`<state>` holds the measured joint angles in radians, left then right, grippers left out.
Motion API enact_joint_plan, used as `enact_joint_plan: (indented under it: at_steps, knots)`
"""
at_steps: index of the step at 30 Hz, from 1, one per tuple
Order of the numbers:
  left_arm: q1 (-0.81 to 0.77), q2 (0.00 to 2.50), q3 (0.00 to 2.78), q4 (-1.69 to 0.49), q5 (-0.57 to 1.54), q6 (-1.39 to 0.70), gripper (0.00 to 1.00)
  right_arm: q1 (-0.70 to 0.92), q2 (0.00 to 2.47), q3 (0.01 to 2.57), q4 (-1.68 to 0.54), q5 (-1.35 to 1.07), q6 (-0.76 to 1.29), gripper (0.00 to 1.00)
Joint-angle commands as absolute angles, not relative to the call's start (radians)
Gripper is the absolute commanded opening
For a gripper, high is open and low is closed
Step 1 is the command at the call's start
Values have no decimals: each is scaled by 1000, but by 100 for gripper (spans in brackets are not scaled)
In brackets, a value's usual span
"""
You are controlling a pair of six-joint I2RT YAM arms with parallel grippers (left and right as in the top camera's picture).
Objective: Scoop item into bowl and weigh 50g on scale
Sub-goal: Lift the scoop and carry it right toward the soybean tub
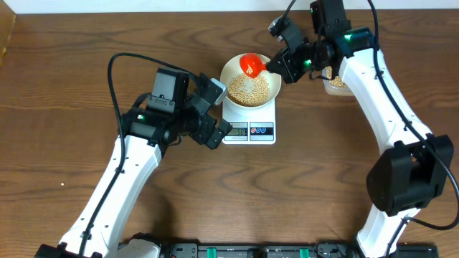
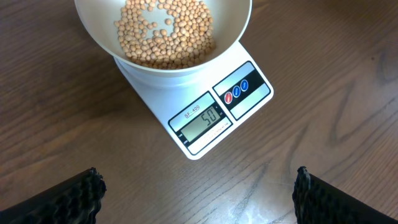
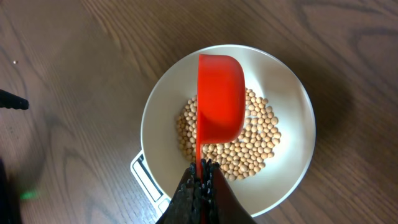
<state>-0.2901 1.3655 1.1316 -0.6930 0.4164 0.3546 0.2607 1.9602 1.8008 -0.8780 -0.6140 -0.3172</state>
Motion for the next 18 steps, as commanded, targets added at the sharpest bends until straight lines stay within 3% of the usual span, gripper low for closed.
enact_joint_plan:
  at_steps: [1, 18]
  knots:
    - [-289, 1365, 1134, -696, 418, 349, 99, 254, 1934, 1821, -879, -641, -288, 1]
    - [-289, 1365, 1134, -696, 418, 349, 99, 84, 1928, 1821, -858, -1029, -101, 1]
